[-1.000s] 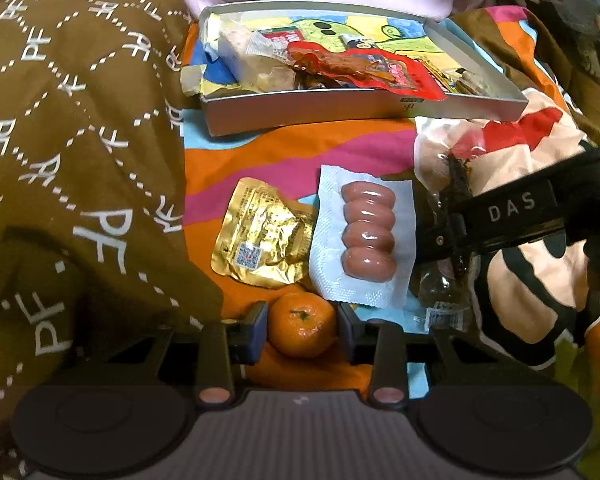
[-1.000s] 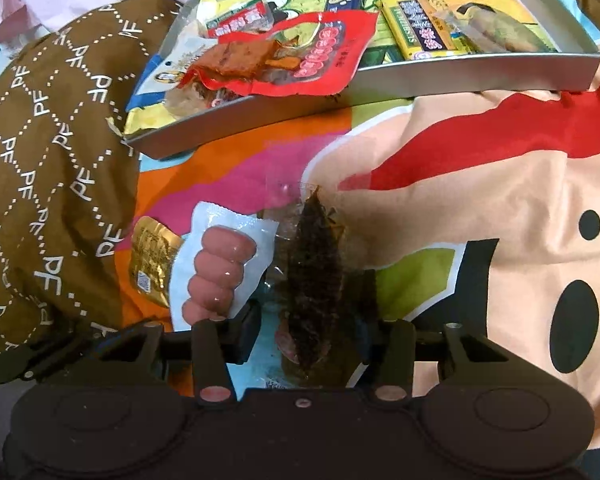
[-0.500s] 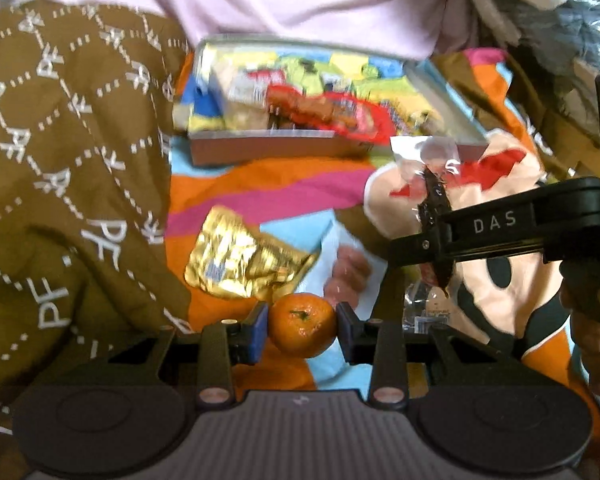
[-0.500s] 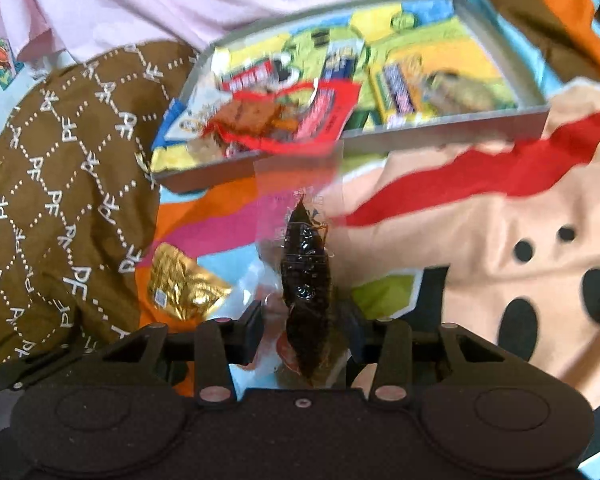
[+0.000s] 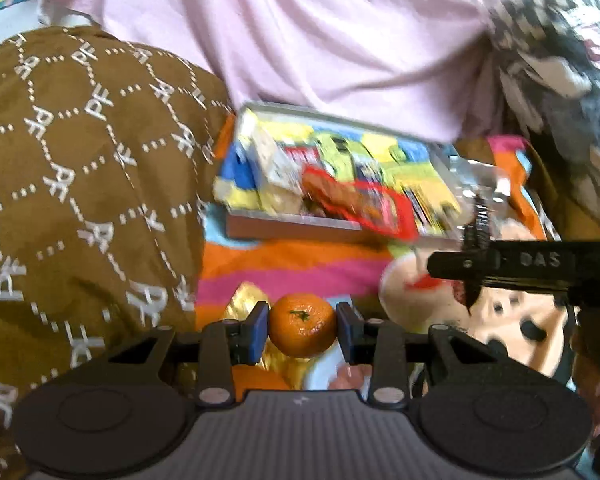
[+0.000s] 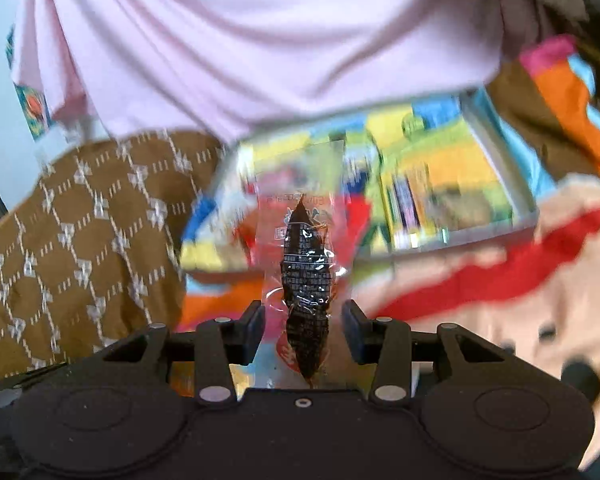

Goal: Organize snacks
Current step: 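Carry the orange and dried-meat pack into the grey tray and open both tools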

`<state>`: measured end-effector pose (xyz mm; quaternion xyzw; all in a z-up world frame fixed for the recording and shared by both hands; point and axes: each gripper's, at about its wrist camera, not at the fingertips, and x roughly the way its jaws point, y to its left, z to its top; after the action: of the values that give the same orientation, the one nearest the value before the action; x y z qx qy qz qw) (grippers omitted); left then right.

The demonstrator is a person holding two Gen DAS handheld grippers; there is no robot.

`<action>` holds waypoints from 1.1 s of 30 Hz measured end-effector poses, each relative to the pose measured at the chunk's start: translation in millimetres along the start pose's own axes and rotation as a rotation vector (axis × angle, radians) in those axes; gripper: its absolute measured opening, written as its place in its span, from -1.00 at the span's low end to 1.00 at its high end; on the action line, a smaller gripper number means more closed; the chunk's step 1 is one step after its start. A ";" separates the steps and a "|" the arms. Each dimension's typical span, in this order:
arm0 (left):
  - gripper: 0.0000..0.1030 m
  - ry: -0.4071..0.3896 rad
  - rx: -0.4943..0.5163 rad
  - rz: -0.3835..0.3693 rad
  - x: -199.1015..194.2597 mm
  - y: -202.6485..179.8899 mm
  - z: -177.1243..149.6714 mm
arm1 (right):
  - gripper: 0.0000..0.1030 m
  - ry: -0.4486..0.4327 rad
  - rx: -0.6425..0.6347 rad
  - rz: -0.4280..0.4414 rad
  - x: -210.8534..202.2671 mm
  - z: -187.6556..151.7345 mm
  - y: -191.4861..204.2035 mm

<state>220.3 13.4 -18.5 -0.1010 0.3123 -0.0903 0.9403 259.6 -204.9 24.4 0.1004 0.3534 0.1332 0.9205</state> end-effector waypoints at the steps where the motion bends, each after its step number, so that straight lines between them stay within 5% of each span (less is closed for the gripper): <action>1: -0.23 -0.017 0.000 0.004 0.7 -0.3 9.2 | -0.15 -0.028 -0.011 0.001 1.8 6.5 -1.0; 12: -0.23 -0.178 0.009 -0.005 55.7 -25.7 111.8 | -0.15 -0.243 -0.033 -0.029 29.6 72.8 -33.3; 18: -0.23 -0.146 -0.005 -0.020 109.0 -39.9 140.7 | -0.15 -0.196 0.022 -0.052 52.5 94.3 -59.5; 33: -0.23 -0.029 0.062 0.032 175.8 -51.3 134.7 | -0.14 -0.053 0.023 -0.088 87.8 89.1 -72.5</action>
<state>435.0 -58.9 -0.3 -0.0680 0.2971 -0.0833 0.9488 395.4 -253.7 14.5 0.0988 0.3347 0.0857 0.9332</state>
